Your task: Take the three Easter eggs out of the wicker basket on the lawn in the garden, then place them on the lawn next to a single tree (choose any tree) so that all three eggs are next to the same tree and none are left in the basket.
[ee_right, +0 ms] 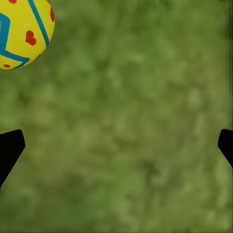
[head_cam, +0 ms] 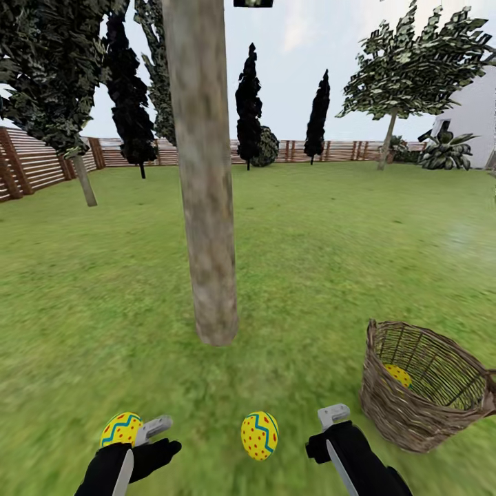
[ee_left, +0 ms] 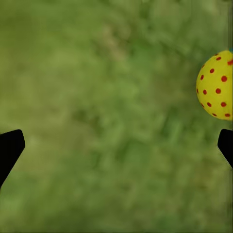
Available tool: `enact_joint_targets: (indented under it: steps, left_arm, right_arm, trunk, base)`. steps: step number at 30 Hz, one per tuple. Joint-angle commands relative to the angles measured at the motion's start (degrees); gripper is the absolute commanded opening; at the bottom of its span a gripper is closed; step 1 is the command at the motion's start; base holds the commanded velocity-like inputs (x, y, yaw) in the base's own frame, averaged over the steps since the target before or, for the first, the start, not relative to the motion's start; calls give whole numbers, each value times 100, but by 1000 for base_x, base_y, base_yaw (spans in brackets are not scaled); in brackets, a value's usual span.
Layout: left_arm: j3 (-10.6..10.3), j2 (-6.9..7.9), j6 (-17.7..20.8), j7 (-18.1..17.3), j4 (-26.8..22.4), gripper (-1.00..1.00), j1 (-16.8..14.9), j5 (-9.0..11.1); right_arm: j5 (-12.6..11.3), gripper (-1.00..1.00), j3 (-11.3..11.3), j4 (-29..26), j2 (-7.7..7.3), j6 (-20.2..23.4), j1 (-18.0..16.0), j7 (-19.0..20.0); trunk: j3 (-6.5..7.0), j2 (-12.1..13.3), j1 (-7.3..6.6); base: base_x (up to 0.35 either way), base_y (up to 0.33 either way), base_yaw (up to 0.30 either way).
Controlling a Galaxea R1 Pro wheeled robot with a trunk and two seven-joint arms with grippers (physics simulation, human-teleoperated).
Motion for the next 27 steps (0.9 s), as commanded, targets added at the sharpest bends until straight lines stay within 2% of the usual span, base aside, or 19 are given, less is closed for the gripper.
enact_joint_targets:
  steps: [1, 27]
  left_arm:
    - [25, -7, 30, -35, -8, 100, -4, -16]
    - [25, -7, 30, -38, -26, 100, -4, -7]
  right_arm:
    - [1, 100, 11, -5, -1, 28, -3, -24]
    - [20, 100, 39, 4, 1, 19, -3, -24]
  trunk:
    - [17, -1, -4]
    - [593, 34, -71]
  base:
    - [0, 0, 0]
    - [0, 0, 0]
